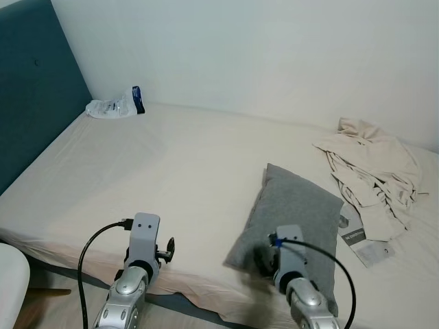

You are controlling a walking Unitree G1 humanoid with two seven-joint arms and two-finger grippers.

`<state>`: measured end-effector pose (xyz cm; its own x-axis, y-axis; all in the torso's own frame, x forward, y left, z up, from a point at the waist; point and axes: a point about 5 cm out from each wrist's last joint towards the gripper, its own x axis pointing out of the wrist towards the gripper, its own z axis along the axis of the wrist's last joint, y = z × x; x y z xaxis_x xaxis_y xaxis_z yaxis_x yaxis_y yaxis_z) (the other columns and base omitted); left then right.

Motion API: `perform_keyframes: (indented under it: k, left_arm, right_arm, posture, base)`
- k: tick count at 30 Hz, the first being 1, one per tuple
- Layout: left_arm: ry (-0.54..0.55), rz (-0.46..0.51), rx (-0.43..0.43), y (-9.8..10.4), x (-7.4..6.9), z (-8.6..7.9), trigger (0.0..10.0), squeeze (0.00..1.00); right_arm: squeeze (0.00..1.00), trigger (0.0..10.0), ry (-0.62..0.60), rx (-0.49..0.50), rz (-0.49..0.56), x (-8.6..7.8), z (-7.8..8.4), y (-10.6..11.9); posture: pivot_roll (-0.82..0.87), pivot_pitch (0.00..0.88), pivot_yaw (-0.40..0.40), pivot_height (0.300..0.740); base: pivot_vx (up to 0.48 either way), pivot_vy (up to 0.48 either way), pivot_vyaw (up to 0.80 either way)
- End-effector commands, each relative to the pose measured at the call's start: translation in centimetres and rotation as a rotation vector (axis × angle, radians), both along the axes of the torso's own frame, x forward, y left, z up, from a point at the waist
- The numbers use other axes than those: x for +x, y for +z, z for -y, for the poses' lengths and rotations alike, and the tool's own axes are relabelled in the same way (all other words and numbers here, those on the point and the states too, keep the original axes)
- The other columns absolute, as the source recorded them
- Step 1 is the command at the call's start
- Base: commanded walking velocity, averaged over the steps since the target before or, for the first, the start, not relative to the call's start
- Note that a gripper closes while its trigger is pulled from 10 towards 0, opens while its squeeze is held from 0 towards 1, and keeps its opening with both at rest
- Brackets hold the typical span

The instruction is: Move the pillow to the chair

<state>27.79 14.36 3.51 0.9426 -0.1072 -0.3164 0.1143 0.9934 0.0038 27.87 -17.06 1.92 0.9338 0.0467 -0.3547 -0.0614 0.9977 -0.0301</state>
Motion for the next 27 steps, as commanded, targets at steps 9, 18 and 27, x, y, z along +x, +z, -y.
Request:
perform_keyframes:
  k: [9, 18, 27]
  left_arm:
    - [-0.015, -0.017, 0.003, -0.45, -0.16, 0.35, 10.0, 0.0]
    - [-0.024, -0.022, -0.011, -0.57, -0.14, 0.59, 10.0, 0.0]
    - [-0.023, -0.022, -0.021, -0.47, 0.09, 0.61, 10.0, 0.0]
  right_arm:
    - [0.0, 10.0, -0.013, 0.019, -0.021, -0.34, 0.41, -0.38]
    - [0.0, 10.0, -0.02, 0.021, -0.004, -0.09, 0.71, -0.06]
    - [0.0, 10.0, -0.015, 0.022, 0.015, 0.46, 0.86, 0.42]
  posture:
    - [0.0, 0.097, 0.018, 0.735]
    - [-0.01, 0.089, 0.019, 0.686]
    - [-0.01, 0.083, 0.017, 0.656]
  base:
    - [0.0, 0.0, 0.0]
    - [0.0, 0.0, 0.0]
    - [0.0, 0.0, 0.0]
